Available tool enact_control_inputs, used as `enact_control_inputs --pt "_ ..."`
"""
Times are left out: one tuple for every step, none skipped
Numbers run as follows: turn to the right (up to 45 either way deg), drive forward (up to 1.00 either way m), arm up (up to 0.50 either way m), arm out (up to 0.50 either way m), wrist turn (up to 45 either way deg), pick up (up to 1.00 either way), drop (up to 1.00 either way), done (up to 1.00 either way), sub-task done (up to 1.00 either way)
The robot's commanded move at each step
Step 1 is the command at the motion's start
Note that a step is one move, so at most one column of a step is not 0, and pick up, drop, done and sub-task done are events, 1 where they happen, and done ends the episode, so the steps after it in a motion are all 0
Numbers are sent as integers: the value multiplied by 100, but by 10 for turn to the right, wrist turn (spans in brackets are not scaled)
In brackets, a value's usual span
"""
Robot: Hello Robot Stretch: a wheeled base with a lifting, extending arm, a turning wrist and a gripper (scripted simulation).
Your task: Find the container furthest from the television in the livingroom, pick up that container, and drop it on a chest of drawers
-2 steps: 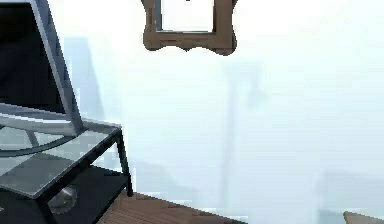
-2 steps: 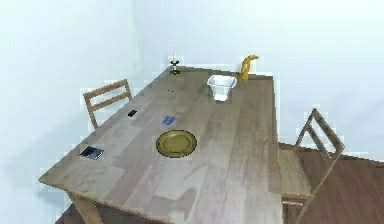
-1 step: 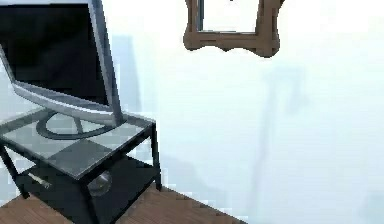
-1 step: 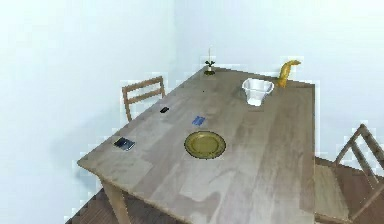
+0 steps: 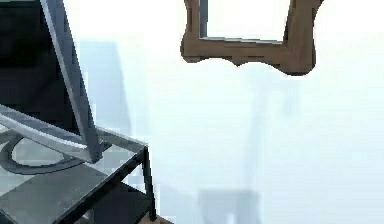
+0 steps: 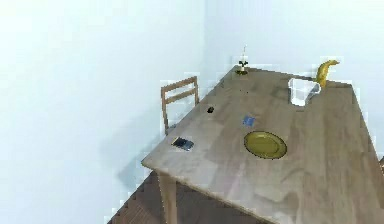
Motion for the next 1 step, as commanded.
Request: enact_control_inputs --pt "-450 0 0 0 0 0 0 0 0"
